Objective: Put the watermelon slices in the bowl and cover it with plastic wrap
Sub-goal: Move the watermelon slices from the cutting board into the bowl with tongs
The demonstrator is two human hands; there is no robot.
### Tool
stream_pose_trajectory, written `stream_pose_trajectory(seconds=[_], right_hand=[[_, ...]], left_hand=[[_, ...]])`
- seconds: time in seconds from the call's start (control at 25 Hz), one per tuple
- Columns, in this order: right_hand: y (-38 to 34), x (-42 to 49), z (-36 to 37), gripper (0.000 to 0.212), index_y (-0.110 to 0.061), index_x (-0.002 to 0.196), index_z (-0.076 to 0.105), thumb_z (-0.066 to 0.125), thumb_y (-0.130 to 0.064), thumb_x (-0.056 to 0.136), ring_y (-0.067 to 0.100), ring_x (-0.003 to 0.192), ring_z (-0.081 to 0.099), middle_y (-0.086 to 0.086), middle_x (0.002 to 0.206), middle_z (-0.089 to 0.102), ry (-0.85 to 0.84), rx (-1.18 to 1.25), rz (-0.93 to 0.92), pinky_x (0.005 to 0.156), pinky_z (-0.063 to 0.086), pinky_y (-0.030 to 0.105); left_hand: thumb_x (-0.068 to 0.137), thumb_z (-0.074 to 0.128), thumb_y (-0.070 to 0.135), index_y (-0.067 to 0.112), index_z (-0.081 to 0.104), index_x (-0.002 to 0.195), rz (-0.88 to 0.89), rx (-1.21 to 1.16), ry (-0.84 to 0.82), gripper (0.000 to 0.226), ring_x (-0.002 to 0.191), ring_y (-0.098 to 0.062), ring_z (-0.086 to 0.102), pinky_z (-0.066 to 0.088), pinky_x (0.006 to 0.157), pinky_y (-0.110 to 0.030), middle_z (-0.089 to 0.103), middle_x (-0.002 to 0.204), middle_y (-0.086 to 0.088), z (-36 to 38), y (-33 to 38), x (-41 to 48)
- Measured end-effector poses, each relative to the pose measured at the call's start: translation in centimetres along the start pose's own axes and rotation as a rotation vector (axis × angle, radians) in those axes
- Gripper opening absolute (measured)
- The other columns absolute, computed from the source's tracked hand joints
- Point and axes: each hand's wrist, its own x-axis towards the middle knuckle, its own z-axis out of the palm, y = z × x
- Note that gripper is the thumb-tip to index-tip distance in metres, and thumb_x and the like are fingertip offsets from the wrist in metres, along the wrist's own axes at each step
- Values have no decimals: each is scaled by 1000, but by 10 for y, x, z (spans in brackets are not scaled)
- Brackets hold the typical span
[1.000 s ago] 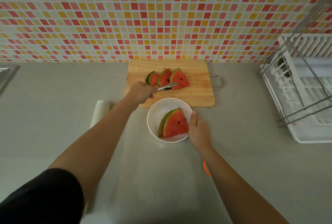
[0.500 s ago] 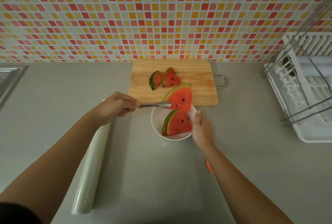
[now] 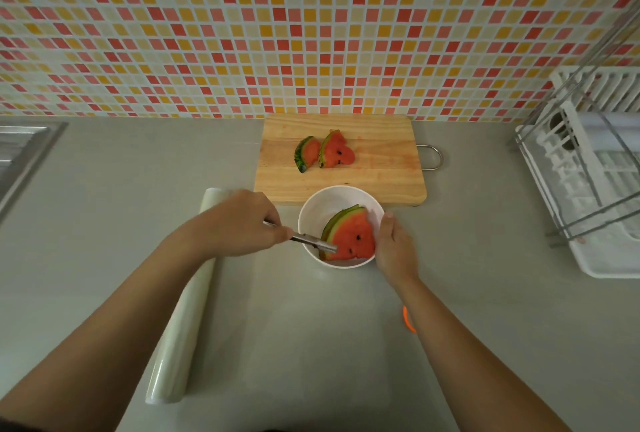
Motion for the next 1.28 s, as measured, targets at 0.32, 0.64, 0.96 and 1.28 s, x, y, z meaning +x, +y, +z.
stream_pose_trajectory(seconds=[0.32,0.64,0.96,1.28], right_hand=[[3,2,0,52,-15,99,59,16,-45,96,32,98,58,13,102,65,-17,-25,28,78,39,35],[5,4,1,51,-15,91,59,19,-45,96,32,96,58,14,99,66,4,-12,35,80,41,37],[4,0,1,60,-16,112,60,16,-51,93,30,108,56,11,115,64,2,37,100,85,39,35],[2,-2,1,60,-17,117,58,15,-51,93,33,113,53,12,120,61,5,40,109,94,39,41]], left_hand=[[84,63,37,10,68,69,-472,-637,298,31,52,-15,46,37,49,-24,61,67,-4,12,-26,88],[83,65,18,2,70,82,-463,-1053,285,17,42,-13,34,28,38,-20,53,63,-5,39,-30,137],[85,67,21,11,71,62,-166,-1001,219,25,43,-9,31,26,40,-15,47,51,6,53,-34,31],[92,56,38,11,76,89,-26,-227,178,33,62,-12,56,41,58,-23,69,70,1,52,19,-10]])
